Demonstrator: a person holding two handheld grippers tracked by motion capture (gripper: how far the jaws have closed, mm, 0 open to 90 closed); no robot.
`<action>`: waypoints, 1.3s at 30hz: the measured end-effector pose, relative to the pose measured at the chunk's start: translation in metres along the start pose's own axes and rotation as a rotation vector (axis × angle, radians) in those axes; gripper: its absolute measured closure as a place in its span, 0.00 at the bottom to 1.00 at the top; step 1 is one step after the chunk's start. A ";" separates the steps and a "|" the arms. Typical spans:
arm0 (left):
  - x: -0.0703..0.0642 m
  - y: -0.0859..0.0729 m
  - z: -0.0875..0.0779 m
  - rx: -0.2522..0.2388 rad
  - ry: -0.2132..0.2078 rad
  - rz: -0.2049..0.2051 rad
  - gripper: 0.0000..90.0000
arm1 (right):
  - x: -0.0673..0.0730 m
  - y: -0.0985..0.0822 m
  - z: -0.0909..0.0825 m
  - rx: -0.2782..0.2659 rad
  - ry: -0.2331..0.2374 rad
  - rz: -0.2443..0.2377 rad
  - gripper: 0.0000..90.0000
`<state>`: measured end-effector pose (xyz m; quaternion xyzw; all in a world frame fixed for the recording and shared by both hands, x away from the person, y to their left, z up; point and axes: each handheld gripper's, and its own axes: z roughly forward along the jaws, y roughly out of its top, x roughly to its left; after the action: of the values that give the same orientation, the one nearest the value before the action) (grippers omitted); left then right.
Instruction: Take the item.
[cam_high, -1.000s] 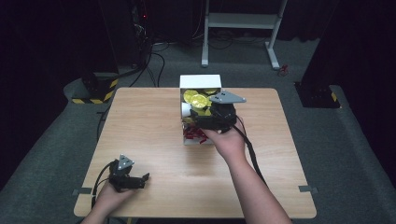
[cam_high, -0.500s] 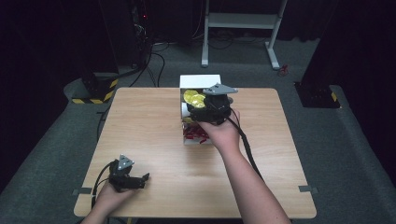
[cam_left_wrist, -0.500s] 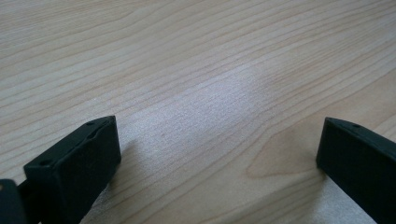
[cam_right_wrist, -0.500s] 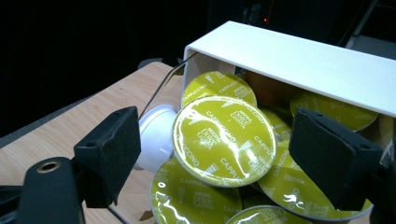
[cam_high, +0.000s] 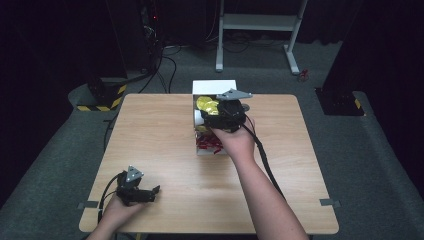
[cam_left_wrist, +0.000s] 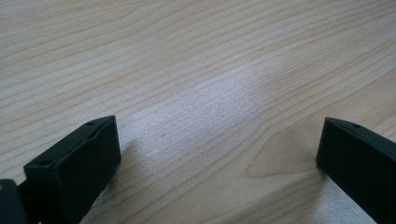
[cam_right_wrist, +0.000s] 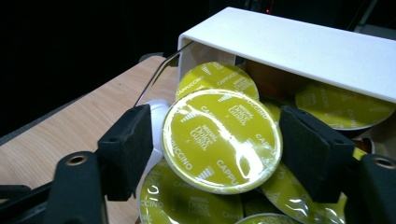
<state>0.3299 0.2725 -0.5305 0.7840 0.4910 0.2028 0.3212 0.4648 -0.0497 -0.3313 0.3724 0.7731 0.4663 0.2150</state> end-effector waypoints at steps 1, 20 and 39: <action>0.000 0.000 0.000 0.000 0.000 0.000 0.00 | 0.000 0.000 0.000 0.000 0.000 0.000 0.32; 0.000 0.000 0.000 -0.001 0.001 -0.001 0.00 | 0.012 0.003 -0.029 -0.088 0.003 -0.031 0.42; 0.000 0.000 0.000 -0.006 0.004 -0.001 0.00 | 0.022 -0.010 -0.069 -0.156 0.041 -0.053 0.42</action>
<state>0.3298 0.2722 -0.5308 0.7823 0.4915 0.2056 0.3227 0.3998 -0.0742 -0.3074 0.3242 0.7482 0.5267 0.2399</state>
